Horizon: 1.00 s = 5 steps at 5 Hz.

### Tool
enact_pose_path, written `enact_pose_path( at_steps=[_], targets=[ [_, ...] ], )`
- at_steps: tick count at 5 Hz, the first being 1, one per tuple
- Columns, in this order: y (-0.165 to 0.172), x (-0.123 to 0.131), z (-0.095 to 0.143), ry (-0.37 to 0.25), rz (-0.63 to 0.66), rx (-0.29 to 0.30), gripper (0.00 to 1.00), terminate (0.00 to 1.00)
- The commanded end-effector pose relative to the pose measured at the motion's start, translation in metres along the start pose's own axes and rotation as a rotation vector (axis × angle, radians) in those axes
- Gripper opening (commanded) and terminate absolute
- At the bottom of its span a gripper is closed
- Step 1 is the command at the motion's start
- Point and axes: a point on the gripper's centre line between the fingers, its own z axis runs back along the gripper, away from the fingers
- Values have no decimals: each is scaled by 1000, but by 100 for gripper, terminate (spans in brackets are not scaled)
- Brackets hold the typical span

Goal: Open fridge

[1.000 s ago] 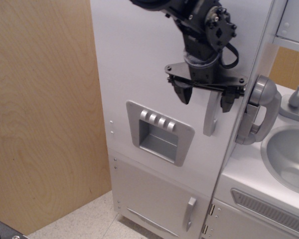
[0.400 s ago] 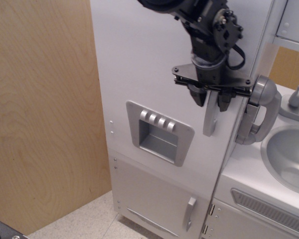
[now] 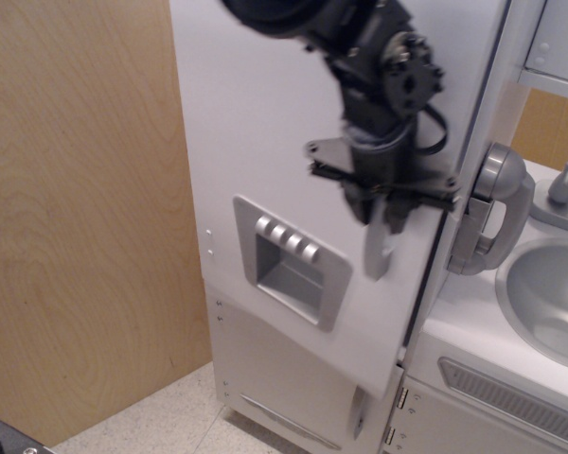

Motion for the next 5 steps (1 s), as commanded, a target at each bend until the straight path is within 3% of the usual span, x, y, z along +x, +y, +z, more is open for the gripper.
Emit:
enact_pose_path(
  at_steps=[1,2,3,4,5],
  targets=[
    [33,-14,55,-107,-17,-45,0,0],
    [46,-19,61,-74,2,-7,100,0],
    [46,-30,61,-26,58,67,100,0],
    [37,-43,64,34,67,97,100,0],
    [14,-55,61,118,-12,86,100,0]
  ],
)
